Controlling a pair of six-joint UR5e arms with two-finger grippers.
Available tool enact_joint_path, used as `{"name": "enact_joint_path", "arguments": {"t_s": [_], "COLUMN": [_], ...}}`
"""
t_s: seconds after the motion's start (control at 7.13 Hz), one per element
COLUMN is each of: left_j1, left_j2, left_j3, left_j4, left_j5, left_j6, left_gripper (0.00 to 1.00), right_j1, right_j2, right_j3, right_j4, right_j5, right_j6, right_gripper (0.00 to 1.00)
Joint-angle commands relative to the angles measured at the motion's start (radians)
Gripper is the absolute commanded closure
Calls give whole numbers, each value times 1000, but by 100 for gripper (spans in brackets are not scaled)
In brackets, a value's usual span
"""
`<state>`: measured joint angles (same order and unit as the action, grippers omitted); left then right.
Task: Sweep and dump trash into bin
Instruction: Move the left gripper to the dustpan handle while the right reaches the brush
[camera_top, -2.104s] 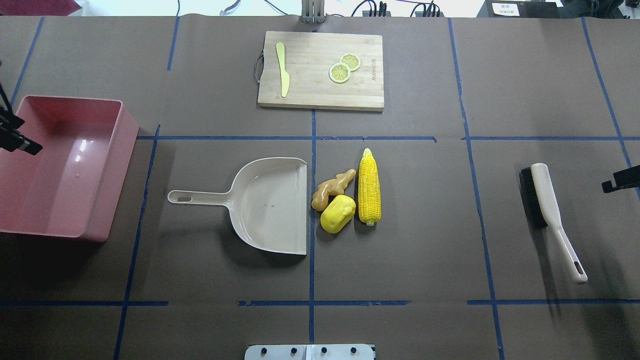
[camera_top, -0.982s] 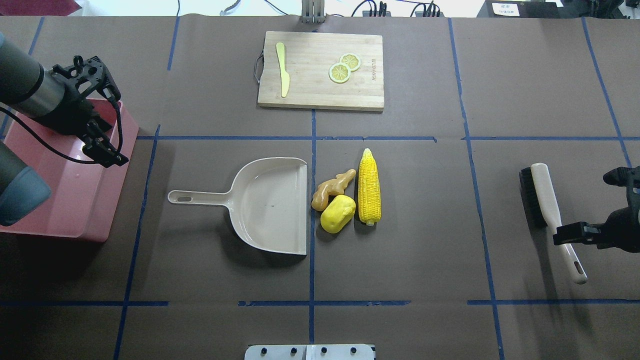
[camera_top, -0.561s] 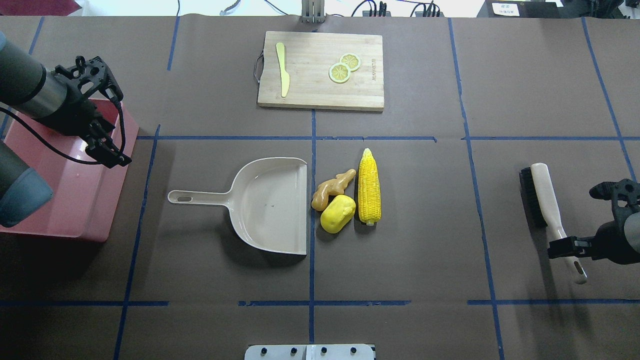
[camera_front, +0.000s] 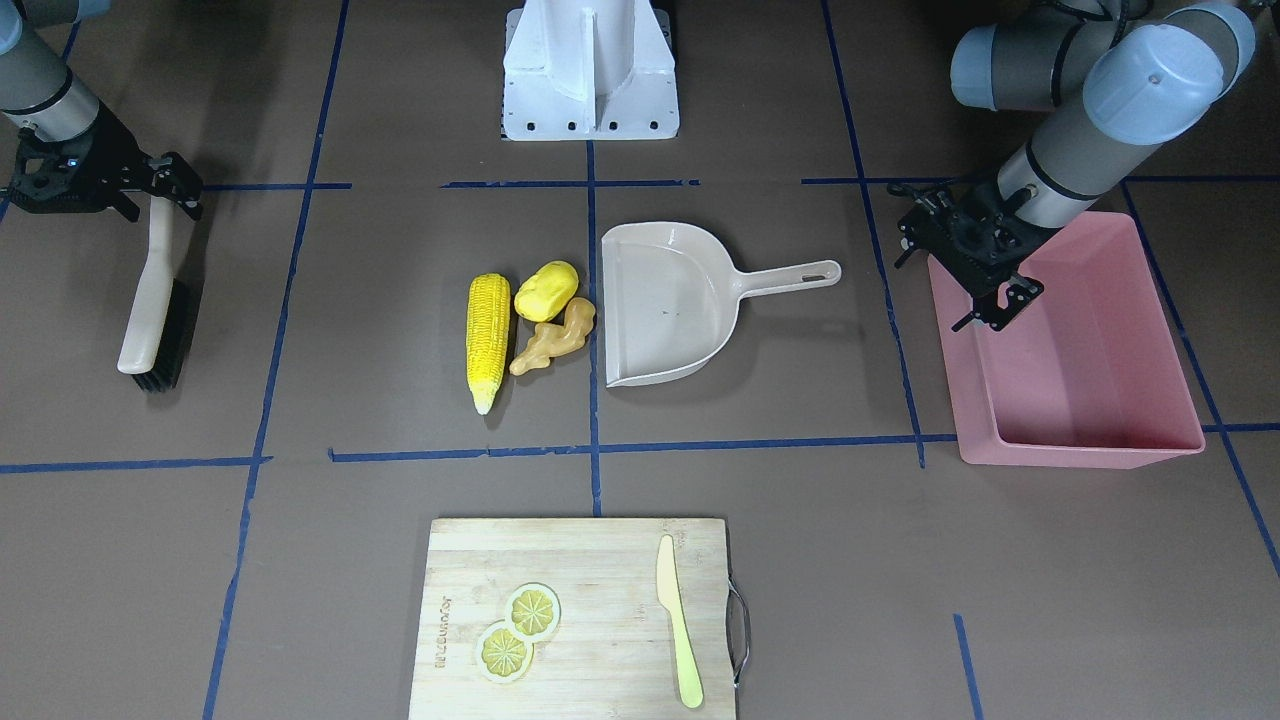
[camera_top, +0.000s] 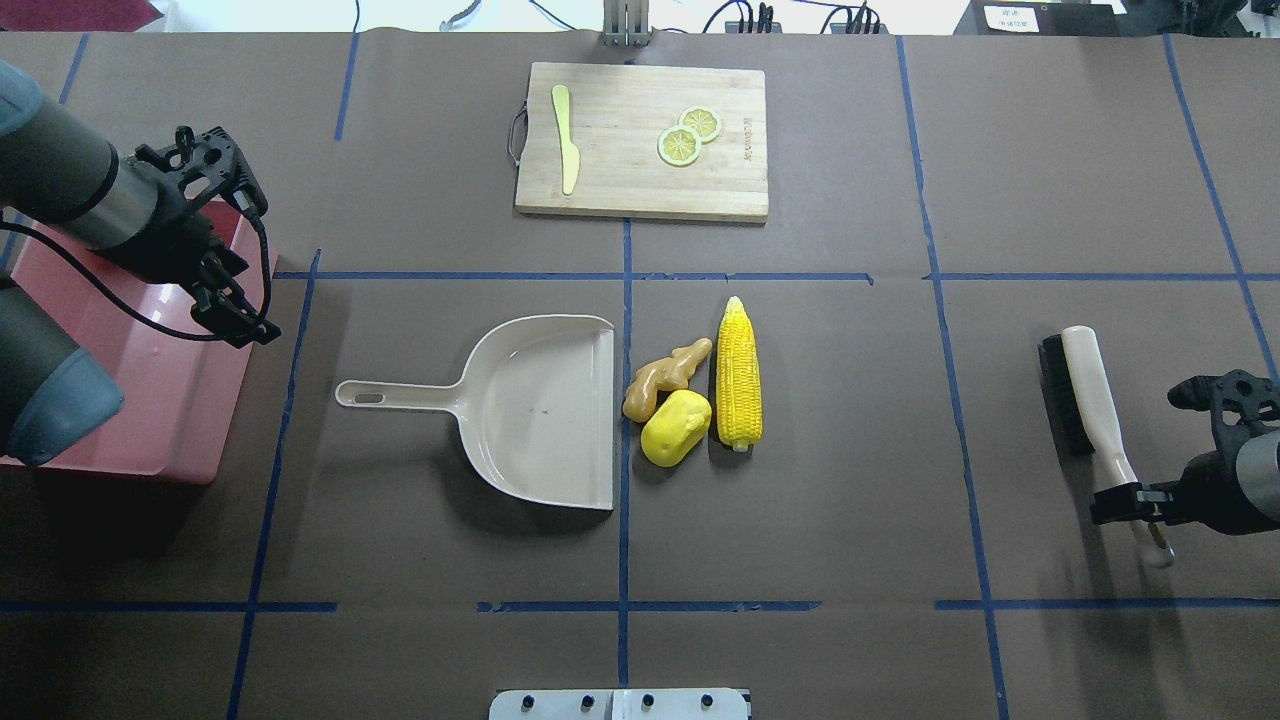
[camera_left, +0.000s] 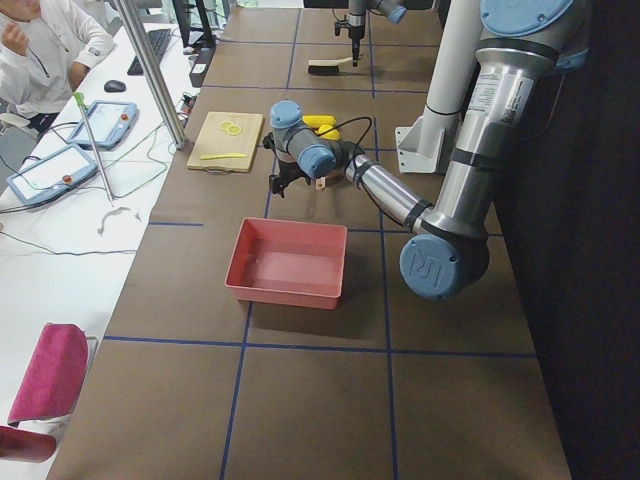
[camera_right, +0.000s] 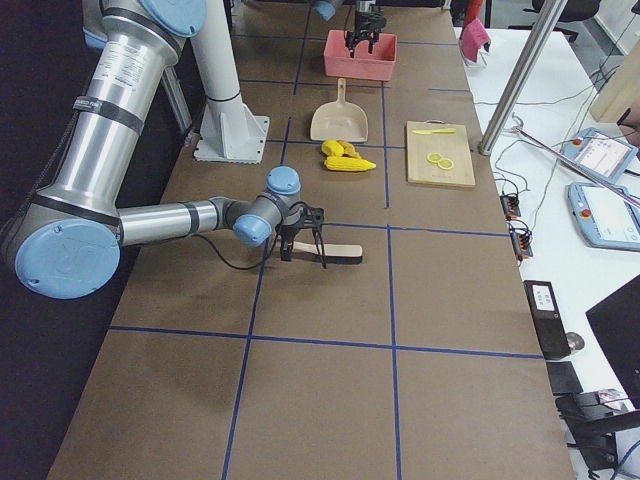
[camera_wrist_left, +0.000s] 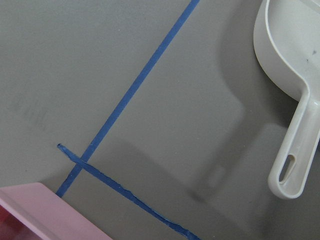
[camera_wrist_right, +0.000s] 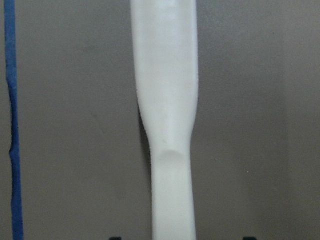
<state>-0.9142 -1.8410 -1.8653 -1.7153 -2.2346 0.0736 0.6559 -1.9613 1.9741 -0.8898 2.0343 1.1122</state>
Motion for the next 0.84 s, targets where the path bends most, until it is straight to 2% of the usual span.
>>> {"name": "enact_joint_path", "arguments": {"t_s": [0.0, 0.14, 0.42, 0.56, 0.7], "left_j1": [55, 63, 110, 165, 170], "left_j2": [-26, -49, -58, -64, -67], "left_j3": [0, -2, -11, -6, -9], "left_j4": [2, 3, 3, 5, 6], "left_j5": [80, 85, 93, 101, 101], "left_j6": [-6, -14, 0, 50, 154], "left_gripper": [0, 0, 0, 0, 0], "right_j1": [2, 5, -30, -60, -91], "right_j2": [-1, -4, 19, 42, 44], "right_j3": [6, 49, 103, 121, 138], "right_j4": [8, 6, -3, -5, -6], "right_j5": [1, 1, 0, -5, -29], "right_j6": [1, 1, 1, 1, 1], "right_gripper": [94, 100, 100, 100, 100]}}
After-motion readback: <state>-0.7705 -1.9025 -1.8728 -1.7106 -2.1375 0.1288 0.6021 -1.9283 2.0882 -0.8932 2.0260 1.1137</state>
